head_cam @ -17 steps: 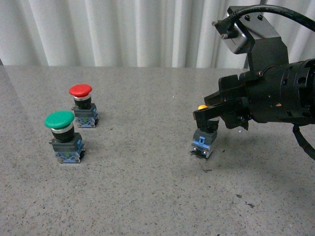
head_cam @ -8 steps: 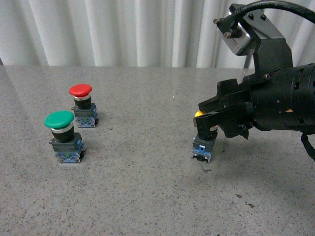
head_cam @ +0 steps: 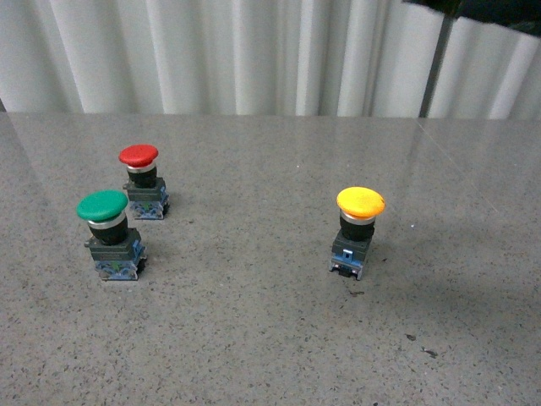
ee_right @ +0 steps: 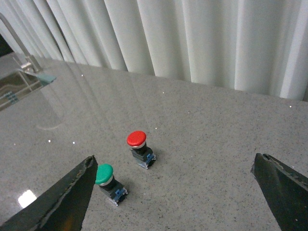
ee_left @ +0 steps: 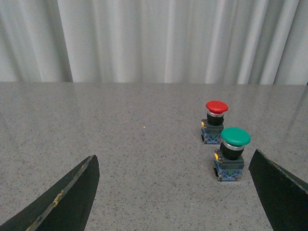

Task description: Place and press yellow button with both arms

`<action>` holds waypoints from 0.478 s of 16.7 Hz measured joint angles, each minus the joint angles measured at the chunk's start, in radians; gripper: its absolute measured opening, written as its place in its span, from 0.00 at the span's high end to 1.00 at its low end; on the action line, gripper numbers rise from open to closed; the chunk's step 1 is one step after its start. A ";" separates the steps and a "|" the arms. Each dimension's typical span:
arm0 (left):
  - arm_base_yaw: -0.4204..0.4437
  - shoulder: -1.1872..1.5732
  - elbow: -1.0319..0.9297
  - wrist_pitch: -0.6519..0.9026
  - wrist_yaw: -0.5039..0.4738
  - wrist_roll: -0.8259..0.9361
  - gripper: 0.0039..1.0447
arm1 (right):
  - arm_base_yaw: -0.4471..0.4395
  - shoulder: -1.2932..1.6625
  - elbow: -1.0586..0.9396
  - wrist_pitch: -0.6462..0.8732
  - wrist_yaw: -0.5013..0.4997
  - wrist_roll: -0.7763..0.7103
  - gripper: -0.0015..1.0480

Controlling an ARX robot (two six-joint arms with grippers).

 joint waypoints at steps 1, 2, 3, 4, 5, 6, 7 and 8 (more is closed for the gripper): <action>0.000 0.000 0.000 0.000 0.000 0.000 0.06 | -0.015 -0.049 -0.035 0.010 -0.005 0.023 0.05; 0.000 0.000 0.000 0.000 0.000 0.000 0.06 | -0.008 -0.106 -0.099 0.082 0.104 0.018 0.12; 0.000 0.000 0.000 0.000 0.000 0.000 0.06 | -0.011 -0.180 -0.179 0.132 0.321 -0.036 0.22; 0.000 0.000 0.000 0.000 0.000 0.000 0.06 | -0.047 -0.284 -0.266 0.104 0.474 -0.085 0.33; 0.000 0.000 0.000 0.000 -0.002 0.000 0.06 | -0.138 -0.407 -0.358 0.050 0.539 -0.111 0.45; 0.000 0.000 0.000 0.000 0.000 0.000 0.06 | -0.216 -0.510 -0.423 0.002 0.507 -0.123 0.55; 0.000 0.000 0.000 0.000 0.001 0.000 0.06 | -0.310 -0.626 -0.484 -0.045 0.394 -0.130 0.68; 0.000 0.000 0.000 0.000 0.000 0.000 0.06 | -0.361 -0.707 -0.531 -0.048 0.358 -0.135 0.78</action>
